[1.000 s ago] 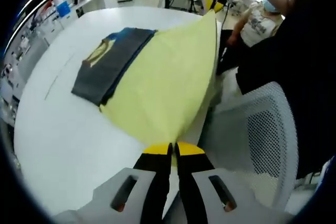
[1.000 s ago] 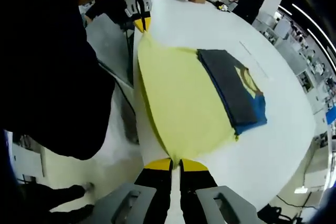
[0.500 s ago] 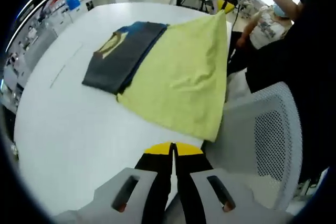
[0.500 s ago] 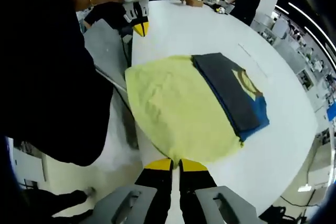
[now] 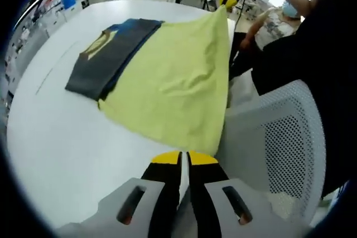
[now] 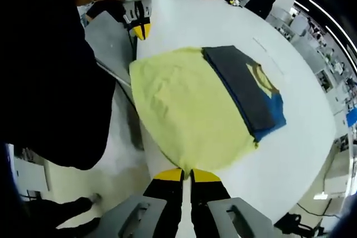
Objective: Fold the garment on the visible template until the final outline fits inside the template.
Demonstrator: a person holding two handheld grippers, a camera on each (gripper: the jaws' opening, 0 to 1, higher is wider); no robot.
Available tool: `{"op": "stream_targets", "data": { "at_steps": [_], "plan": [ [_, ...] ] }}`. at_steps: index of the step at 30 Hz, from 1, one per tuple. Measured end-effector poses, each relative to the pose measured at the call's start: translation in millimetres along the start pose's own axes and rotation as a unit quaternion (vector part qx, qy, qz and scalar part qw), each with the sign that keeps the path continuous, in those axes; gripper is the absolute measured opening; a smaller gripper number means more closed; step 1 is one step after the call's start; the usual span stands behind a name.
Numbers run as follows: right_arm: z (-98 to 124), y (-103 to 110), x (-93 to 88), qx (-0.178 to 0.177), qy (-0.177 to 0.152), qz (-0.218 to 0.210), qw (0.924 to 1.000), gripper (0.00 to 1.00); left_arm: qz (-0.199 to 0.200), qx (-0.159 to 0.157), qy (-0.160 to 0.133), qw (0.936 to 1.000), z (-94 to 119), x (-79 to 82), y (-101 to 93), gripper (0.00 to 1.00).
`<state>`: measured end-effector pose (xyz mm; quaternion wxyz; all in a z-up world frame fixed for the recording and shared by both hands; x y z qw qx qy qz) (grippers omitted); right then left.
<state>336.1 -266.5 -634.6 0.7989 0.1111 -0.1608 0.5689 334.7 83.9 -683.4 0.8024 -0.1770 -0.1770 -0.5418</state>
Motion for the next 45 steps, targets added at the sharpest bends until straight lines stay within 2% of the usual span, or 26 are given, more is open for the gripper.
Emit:
{"op": "stream_targets", "data": {
  "at_steps": [7,11,12,16,24,27,31,37,42,45],
  "plan": [
    [-4,-4,-4.5,-0.004,0.010,-0.002,0.9999,0.00,-0.020,0.001,-0.017,0.9997,-18,1.5,-11.4,0.28],
    [-4,-3,-5.0,-0.006,0.014,-0.004,0.9999,0.00,-0.033,-0.003,-0.023,0.9992,-29,2.0,-19.0,0.35],
    [-5,-4,-5.8,-0.006,0.014,-0.006,0.9999,0.00,-0.050,-0.007,-0.025,0.9984,-32,2.3,-21.9,0.37],
    [-6,-6,-8.7,-0.010,0.017,-0.010,0.9998,0.00,-0.074,-0.006,-0.021,0.9970,-41,-0.1,-27.1,0.39],
    [-9,-9,-13.6,-0.012,0.019,-0.015,0.9996,0.00,-0.119,0.006,-0.018,0.9927,-56,-7.9,-31.1,0.38],
    [-8,-10,-15.0,-0.014,0.019,-0.019,0.9996,0.00,-0.139,0.042,-0.003,0.9895,-60,-9.5,-23.5,0.36],
    [-8,-10,-14.6,-0.015,0.018,-0.022,0.9995,0.00,-0.140,0.043,-0.020,0.9890,-67,-7.3,-24.2,0.31],
    [-9,-9,-15.3,-0.015,0.020,-0.024,0.9994,0.00,-0.146,0.051,-0.016,0.9878,-70,-8.1,-24.5,0.30],
    [-10,-9,-17.2,-0.016,0.022,-0.027,0.9993,0.00,-0.138,0.042,-0.020,0.9893,-68,-8.5,-24.6,0.27],
    [-11,-9,-17.1,-0.016,0.021,-0.028,0.9993,0.00,-0.146,0.037,-0.020,0.9883,-68,-8.4,-28.4,0.23]
  ]
}}
Point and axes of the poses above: the point that each gripper's makers call its tool centre point, and the gripper's own axes: z roughly backward along the fingers, y roughly to its left, x roughly out of its top, the point moved 4 cm from there along z, roughly backward along the fingers, and after that the axes turned 3 degrees about x, right-handed, at the moved point
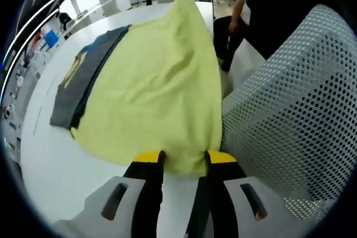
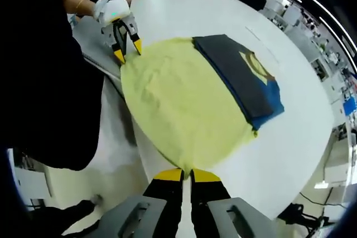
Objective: Fold the garment on the visible template until the final outline fits inside the template.
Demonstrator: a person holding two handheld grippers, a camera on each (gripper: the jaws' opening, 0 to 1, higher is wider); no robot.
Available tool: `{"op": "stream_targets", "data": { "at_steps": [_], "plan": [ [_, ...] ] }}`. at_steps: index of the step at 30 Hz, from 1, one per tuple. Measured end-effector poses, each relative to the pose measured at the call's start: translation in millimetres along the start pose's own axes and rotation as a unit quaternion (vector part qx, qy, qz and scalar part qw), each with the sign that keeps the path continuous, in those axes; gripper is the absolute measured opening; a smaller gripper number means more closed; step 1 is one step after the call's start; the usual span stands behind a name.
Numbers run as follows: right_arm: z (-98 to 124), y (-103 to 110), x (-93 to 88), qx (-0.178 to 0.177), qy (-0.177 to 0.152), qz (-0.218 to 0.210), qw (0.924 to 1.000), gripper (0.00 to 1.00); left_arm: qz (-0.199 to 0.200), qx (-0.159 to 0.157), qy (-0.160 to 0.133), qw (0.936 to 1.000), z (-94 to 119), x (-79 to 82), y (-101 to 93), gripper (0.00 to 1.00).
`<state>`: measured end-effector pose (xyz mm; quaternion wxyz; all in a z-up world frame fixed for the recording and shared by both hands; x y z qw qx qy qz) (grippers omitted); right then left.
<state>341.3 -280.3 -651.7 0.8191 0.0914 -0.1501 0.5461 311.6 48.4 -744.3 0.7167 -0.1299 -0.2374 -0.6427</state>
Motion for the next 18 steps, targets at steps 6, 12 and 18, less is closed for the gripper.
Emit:
{"op": "stream_targets", "data": {
  "at_steps": [6,12,18],
  "plan": [
    [-1,1,-0.6,0.000,0.001,-0.002,1.0000,0.00,0.007,-0.021,-0.006,0.9997,1,2.6,-9.7,0.05],
    [-1,3,0.9,0.003,-0.003,-0.003,1.0000,0.00,0.018,-0.015,-0.002,0.9997,-3,-0.9,-4.9,0.00],
    [1,3,2.0,0.001,-0.005,-0.004,1.0000,0.00,0.029,-0.015,0.002,0.9995,2,-0.7,-2.7,0.00]
  ]
}}
Point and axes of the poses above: the point that each gripper's makers call its tool centre point, and the gripper's own axes: z roughly backward along the fingers, y roughly to its left, x roughly out of its top, the point moved 4 cm from there along z, roughly backward along the fingers, and after that the axes turned 3 degrees about x, right-handed, at the moved point
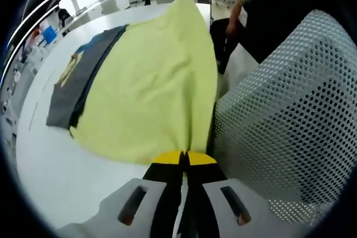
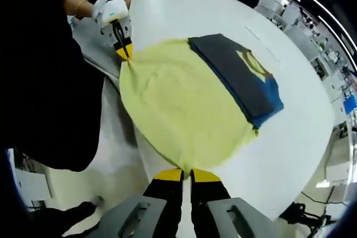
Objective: Fold the garment on the visible template until the final outline fits inside the template.
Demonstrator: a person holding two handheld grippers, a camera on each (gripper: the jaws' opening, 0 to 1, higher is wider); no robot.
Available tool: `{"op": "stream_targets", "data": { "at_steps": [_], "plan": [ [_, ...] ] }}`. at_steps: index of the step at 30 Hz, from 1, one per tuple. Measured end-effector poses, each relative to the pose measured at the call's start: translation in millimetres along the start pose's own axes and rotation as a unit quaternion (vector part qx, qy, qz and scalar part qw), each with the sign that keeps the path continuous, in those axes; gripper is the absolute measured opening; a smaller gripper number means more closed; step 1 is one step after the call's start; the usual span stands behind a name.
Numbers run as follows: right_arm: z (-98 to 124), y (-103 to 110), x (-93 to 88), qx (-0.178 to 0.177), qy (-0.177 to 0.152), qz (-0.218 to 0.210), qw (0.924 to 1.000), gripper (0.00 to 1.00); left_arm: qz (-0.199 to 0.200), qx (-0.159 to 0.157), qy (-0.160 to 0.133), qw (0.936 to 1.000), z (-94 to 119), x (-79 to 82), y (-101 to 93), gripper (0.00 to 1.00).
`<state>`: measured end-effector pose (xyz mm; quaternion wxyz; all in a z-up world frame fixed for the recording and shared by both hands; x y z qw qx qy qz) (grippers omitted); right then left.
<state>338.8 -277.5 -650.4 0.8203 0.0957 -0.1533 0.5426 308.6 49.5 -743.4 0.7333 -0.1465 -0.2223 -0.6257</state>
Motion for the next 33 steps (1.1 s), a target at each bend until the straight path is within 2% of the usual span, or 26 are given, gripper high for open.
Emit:
{"op": "stream_targets", "data": {
  "at_steps": [9,15,22,26,33],
  "plan": [
    [5,-1,0.7,-0.002,-0.003,0.005,1.0000,0.00,0.003,-0.003,-0.007,1.0000,21,8.1,7.9,0.00],
    [14,-8,3.9,-0.018,-0.011,0.011,0.9997,0.00,0.015,-0.007,-0.019,0.9997,39,19.4,19.9,0.00],
    [23,-20,9.3,-0.039,-0.018,0.021,0.9988,0.00,0.042,0.009,-0.050,0.9978,59,37.7,43.1,0.00],
    [28,-33,15.6,-0.065,-0.027,0.027,0.9972,0.00,0.056,0.027,-0.061,0.9962,69,45.5,60.3,0.00],
    [36,-58,29.0,-0.102,-0.037,0.035,0.9935,0.00,0.094,0.053,-0.091,0.9900,83,57.1,88.8,0.00]
  ]
}}
Point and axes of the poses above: the point that each gripper's makers call its tool centre point, and the gripper's own axes: z roughly backward along the fingers, y roughly to its left, x roughly out of its top, the point moved 4 cm from there along z, roughly backward along the fingers, and after that the axes turned 3 degrees about x, right-handed, at the moved point
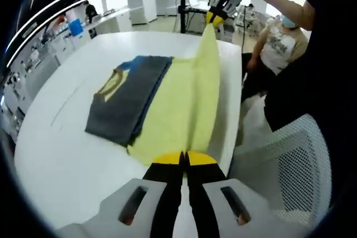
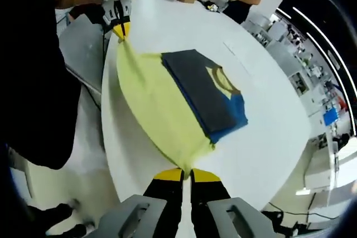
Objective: Fold the garment on the visible template until the final outline fits inside the template.
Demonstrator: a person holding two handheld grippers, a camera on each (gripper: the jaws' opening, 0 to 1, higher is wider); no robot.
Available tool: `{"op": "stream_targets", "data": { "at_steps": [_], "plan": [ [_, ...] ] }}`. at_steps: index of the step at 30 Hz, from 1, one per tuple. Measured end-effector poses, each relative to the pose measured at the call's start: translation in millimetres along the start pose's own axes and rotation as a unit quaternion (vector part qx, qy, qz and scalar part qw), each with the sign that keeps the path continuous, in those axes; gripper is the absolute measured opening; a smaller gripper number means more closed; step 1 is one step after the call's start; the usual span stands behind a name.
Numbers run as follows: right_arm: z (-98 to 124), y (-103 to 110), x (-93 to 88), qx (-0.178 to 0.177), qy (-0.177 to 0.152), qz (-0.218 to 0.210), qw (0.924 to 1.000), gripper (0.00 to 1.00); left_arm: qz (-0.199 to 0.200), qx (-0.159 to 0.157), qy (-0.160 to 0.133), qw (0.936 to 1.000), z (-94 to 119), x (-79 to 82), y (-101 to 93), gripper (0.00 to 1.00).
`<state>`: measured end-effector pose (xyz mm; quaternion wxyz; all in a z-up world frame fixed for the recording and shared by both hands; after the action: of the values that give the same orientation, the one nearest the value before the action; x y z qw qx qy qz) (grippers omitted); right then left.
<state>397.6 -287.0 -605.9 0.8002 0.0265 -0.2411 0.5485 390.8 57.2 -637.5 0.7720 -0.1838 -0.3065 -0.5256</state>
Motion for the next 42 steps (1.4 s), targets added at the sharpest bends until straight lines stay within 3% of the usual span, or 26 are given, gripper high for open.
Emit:
{"op": "stream_targets", "data": {
  "at_steps": [11,14,24,29,42],
  "plan": [
    [-3,-44,17.9,-0.035,-0.019,0.012,0.9991,0.00,0.030,0.044,-0.047,0.9975,5,28.9,45.8,0.00],
    [-4,-57,23.9,-0.048,-0.028,0.011,0.9984,0.00,0.032,0.070,-0.052,0.9957,7,33.1,59.8,0.00],
    [-16,-95,40.2,-0.086,-0.047,0.005,0.9952,0.00,0.046,0.106,-0.082,0.9899,5,48.5,92.9,0.00],
    [-23,-115,50.7,-0.107,-0.055,0.000,0.9928,0.00,0.053,0.149,-0.104,0.9820,6,61.9,122.1,0.00],
    [-50,-158,57.2,-0.143,-0.053,-0.042,0.9874,0.00,0.108,0.180,-0.125,0.9696,-20,71.0,184.0,0.00]
  ]
}}
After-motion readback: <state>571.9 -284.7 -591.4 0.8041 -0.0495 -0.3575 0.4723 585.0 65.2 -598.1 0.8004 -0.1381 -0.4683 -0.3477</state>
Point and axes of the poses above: the point that each gripper's makers call its tool centre point, and the gripper's own axes: z roughly backward along the fingers, y roughly to its left, x roughly out of its top, the point moved 4 cm from there along z, roughly backward along the fingers, and after that the axes turned 3 degrees about x, right-handed, at the moved point
